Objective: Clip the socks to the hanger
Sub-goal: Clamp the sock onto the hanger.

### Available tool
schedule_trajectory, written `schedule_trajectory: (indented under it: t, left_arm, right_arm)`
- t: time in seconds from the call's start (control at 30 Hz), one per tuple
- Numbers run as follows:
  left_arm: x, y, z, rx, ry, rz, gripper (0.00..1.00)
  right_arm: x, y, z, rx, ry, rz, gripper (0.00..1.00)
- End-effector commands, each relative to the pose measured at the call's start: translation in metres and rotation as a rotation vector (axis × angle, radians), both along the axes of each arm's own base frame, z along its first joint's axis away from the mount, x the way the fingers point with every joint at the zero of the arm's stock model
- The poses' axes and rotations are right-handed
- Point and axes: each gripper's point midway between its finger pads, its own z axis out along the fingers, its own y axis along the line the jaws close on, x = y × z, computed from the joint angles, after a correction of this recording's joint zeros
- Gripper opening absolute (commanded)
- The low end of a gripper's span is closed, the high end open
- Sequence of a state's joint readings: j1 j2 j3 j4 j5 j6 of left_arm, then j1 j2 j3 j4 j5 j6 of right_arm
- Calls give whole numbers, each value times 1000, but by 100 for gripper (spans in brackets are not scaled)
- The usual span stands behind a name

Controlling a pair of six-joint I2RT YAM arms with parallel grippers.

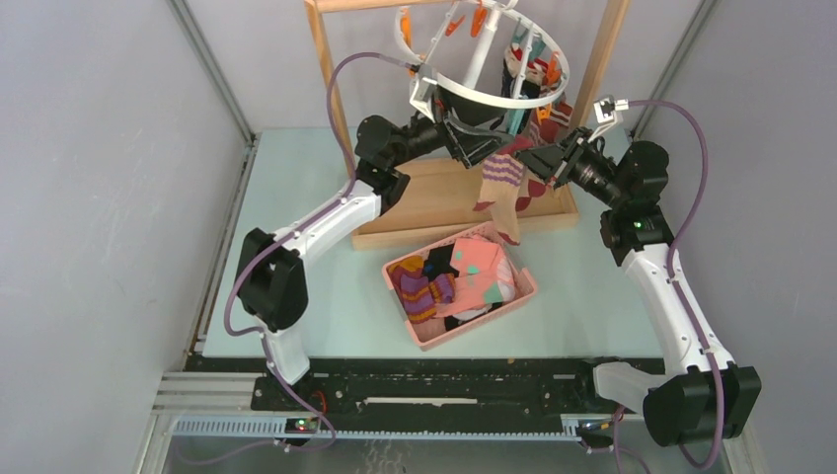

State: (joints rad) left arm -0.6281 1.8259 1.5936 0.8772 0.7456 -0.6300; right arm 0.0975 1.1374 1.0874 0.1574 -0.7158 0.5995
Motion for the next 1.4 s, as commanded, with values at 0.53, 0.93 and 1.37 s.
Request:
schedule_trajectory:
  t: [0.53, 0.93, 1.37]
  left_arm:
    - [12, 11, 0, 99, 71, 232, 94]
    - [9, 9, 9, 80, 83, 200, 92]
    - [17, 4, 17, 46, 123, 196, 83]
  right_arm:
    - [-2, 2, 27, 1, -94, 5, 0]
    - [5, 6, 20, -14, -77, 15, 0]
    - [5, 10, 18, -24, -75, 24, 0]
